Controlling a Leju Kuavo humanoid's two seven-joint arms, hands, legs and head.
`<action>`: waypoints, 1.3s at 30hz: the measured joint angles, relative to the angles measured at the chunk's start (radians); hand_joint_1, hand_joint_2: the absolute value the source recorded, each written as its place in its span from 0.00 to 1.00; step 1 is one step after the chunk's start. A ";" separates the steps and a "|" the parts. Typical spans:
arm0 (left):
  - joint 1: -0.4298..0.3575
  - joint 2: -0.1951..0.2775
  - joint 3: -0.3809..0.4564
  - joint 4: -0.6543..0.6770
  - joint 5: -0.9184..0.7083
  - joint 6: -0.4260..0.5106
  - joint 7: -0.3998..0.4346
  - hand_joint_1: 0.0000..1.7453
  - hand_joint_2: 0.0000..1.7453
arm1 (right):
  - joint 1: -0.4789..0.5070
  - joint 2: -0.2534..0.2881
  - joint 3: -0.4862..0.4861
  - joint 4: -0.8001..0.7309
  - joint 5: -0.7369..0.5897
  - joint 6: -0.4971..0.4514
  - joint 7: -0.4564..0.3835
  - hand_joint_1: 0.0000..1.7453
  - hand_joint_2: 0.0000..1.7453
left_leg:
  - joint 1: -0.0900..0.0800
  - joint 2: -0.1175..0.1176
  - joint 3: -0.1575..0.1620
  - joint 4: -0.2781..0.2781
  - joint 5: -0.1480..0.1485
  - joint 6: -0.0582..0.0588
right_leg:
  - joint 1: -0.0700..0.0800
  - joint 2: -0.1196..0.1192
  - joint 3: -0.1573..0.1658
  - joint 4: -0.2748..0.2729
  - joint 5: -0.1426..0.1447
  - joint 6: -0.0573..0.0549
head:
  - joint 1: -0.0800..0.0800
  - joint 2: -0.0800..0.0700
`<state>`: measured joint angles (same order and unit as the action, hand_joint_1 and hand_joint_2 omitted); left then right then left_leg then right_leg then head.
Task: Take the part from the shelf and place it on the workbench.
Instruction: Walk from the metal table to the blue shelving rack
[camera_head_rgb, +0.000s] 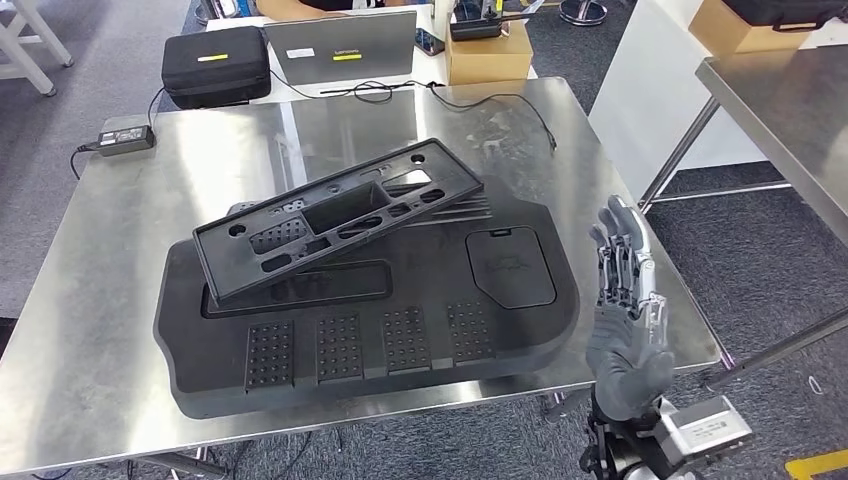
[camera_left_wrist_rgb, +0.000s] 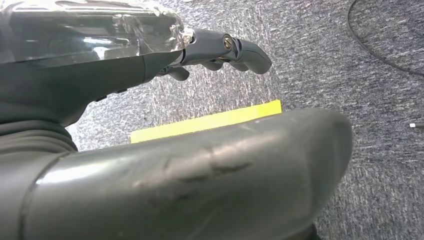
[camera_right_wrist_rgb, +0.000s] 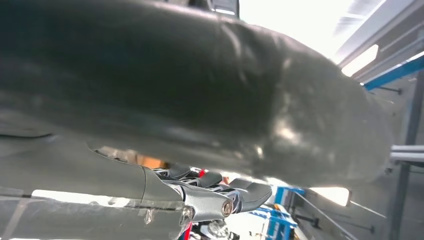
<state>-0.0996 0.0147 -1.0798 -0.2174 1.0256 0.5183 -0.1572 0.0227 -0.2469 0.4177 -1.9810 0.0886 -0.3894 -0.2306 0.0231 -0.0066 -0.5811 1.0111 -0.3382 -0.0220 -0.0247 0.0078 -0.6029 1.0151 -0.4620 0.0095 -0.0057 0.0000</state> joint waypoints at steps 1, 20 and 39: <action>-0.001 0.000 0.000 0.000 0.000 -0.001 0.000 0.00 0.00 | 0.000 -0.001 -0.001 -0.005 0.000 0.000 -0.001 0.00 0.00 | 0.003 0.002 0.006 -0.014 0.009 0.005 | 0.001 0.000 -0.003 0.012 -0.013 0.003 | 0.002 0.000; -0.004 0.011 0.000 0.002 -0.010 -0.010 0.000 0.00 0.00 | -0.009 -0.005 -0.007 -0.023 -0.020 0.008 -0.015 0.00 0.00 | 0.015 0.004 -0.111 0.224 -0.133 -0.058 | -0.001 -0.002 -0.009 0.027 -0.015 -0.046 | -0.016 0.000; -0.012 0.020 0.001 0.003 0.008 -0.011 0.001 0.00 0.00 | -0.021 -0.005 -0.007 -0.029 -0.031 0.030 -0.025 0.00 0.00 | -0.030 0.014 -0.018 -0.019 0.025 0.032 | 0.011 -0.010 -0.084 0.278 -0.125 0.002 | -0.004 0.000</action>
<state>-0.1116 0.0347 -1.0786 -0.2148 1.0334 0.5077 -0.1560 0.0018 -0.2518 0.4108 -2.0100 0.0572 -0.3593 -0.2552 -0.0068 0.0071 -0.5987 0.9921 -0.3132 0.0097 -0.0135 -0.0018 -0.6866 1.2936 -0.5866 0.0118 -0.0093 0.0000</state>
